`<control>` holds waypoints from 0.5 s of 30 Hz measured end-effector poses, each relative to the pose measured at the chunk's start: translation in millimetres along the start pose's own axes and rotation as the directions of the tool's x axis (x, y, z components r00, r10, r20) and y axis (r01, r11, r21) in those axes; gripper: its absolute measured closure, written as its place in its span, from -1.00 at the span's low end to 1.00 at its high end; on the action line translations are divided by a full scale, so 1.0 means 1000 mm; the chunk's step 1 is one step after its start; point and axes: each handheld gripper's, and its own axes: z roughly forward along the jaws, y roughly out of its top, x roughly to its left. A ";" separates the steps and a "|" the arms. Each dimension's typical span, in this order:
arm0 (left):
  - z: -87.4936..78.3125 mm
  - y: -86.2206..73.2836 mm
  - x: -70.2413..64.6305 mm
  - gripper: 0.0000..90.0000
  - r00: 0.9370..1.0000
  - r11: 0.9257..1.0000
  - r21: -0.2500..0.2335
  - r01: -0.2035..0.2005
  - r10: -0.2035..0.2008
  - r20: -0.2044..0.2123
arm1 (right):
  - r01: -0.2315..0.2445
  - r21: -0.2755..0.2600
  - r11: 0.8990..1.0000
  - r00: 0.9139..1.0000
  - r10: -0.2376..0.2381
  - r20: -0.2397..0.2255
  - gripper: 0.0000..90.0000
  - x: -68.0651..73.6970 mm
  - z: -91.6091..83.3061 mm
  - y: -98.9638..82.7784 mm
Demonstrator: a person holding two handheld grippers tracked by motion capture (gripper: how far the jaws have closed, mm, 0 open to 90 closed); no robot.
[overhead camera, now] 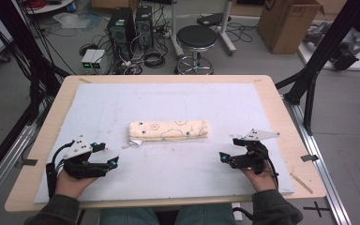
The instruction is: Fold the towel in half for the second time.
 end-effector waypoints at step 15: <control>-0.013 -0.008 -0.008 -0.45 1.000 1.000 -0.001 -0.006 0.006 -0.011 | -0.004 0.003 1.000 1.000 0.004 -0.002 -0.73 0.007 -0.017 -0.017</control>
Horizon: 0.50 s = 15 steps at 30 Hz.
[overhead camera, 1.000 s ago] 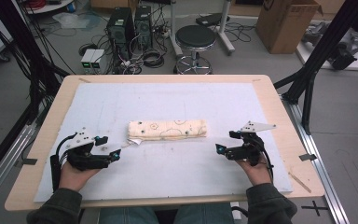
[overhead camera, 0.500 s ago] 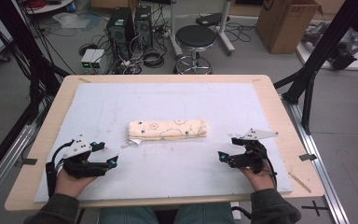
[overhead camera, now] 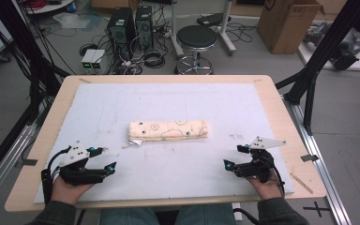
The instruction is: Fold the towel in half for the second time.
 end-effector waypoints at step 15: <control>-0.004 -0.007 -0.001 -0.44 1.000 1.000 0.014 -0.003 0.003 0.002 | -0.008 -0.010 1.000 1.000 0.008 0.019 -0.73 -0.002 -0.012 -0.009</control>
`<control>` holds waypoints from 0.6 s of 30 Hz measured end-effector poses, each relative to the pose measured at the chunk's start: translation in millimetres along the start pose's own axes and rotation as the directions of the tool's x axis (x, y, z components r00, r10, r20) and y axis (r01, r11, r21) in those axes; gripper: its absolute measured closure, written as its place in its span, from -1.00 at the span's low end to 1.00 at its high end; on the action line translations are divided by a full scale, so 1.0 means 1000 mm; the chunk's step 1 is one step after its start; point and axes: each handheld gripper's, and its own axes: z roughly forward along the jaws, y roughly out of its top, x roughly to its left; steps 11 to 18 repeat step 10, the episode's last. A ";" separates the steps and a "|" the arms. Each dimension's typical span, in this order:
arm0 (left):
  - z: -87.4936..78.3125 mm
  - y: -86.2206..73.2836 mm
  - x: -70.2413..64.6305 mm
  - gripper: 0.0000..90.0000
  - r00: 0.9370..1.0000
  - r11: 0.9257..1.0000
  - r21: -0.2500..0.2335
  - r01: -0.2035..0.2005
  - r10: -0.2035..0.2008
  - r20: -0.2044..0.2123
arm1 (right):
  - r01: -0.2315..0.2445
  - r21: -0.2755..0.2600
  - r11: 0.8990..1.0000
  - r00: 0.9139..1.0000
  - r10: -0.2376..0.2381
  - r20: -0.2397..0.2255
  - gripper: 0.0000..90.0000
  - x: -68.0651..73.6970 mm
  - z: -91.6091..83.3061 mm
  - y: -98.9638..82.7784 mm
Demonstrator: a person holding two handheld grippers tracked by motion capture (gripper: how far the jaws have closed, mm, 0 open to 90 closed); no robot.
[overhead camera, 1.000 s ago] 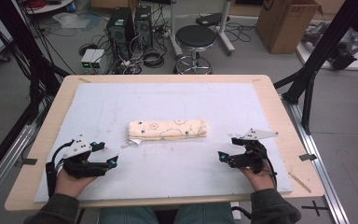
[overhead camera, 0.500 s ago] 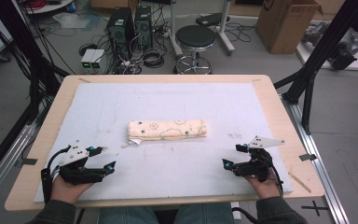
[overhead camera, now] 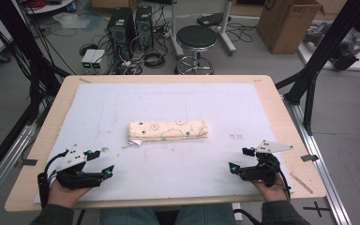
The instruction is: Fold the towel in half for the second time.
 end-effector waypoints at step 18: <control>0.005 0.001 -0.001 -0.44 1.000 1.000 0.015 -0.016 0.016 0.008 | 0.019 0.015 1.000 1.000 -0.019 -0.001 -0.73 0.002 0.008 0.002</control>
